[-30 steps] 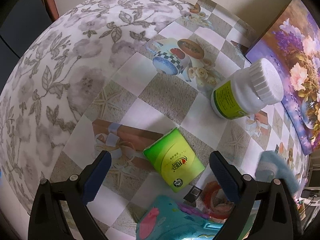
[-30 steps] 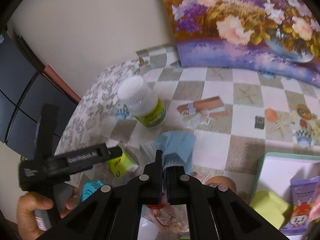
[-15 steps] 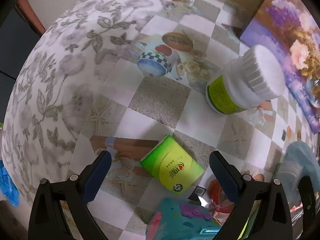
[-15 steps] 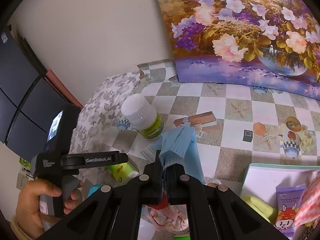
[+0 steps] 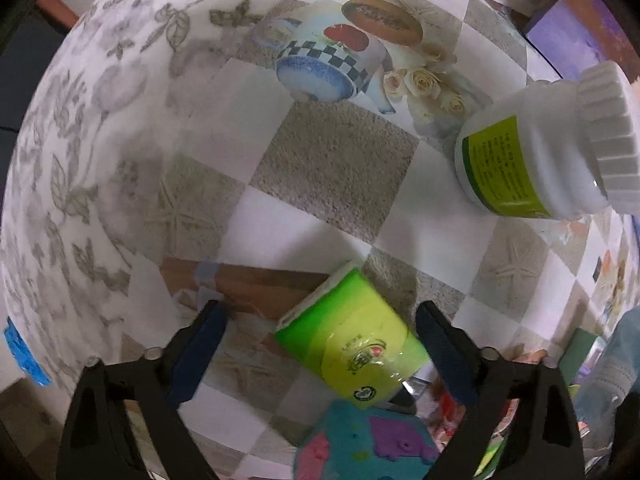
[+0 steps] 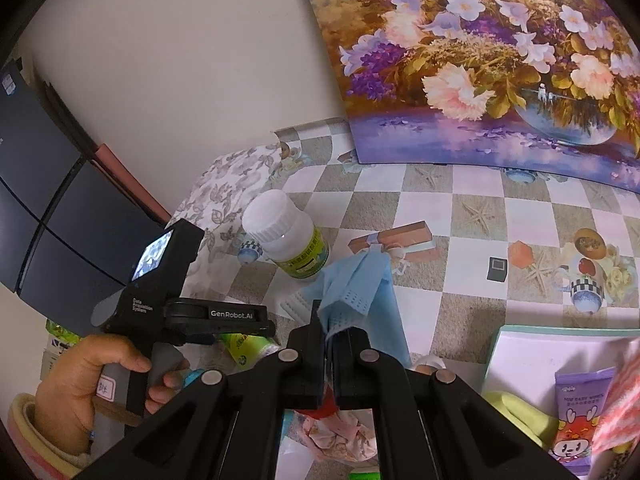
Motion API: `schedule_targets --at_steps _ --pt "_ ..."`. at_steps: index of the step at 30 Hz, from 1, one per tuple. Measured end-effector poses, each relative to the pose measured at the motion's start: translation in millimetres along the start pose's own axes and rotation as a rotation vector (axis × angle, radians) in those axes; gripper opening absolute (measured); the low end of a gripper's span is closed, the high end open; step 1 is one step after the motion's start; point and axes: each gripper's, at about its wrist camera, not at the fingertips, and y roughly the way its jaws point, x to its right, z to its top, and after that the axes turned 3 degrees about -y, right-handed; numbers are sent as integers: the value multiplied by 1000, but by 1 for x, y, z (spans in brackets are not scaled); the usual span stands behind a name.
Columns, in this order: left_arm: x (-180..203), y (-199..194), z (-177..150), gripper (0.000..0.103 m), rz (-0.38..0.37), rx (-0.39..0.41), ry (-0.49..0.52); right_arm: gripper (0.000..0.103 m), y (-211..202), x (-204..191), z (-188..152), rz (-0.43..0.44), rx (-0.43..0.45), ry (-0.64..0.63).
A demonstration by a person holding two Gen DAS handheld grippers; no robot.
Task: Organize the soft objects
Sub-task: 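Grasp the blue face mask with the right gripper while the left gripper grasps the green tissue pack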
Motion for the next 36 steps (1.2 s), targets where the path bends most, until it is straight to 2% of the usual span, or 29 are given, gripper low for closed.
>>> schedule_targets --at_steps 3,5,9,18,25,31,33,35,36 --pt "1 -1 6 76 9 1 -2 3 2 3 -1 2 -9 14" --pt "1 -7 8 57 9 23 7 3 1 5 -1 3 -9 19" --pt "-8 -16 12 46 -65 22 -20 3 -6 8 -1 10 4 29" --pt "-13 -46 10 27 -66 91 -16 3 -33 15 3 18 40 44" --pt "-9 -62 0 21 -52 123 -3 3 -43 20 3 20 49 51" --pt "-11 -61 2 22 -95 97 5 3 -41 23 4 24 41 61" --pt "-17 -59 1 25 -92 87 -6 3 -40 21 3 23 37 54" --pt "-33 -52 -2 41 -88 60 -30 3 -39 19 3 22 35 45" --pt "-36 -46 -2 44 -95 44 -47 3 -38 18 3 23 35 41"
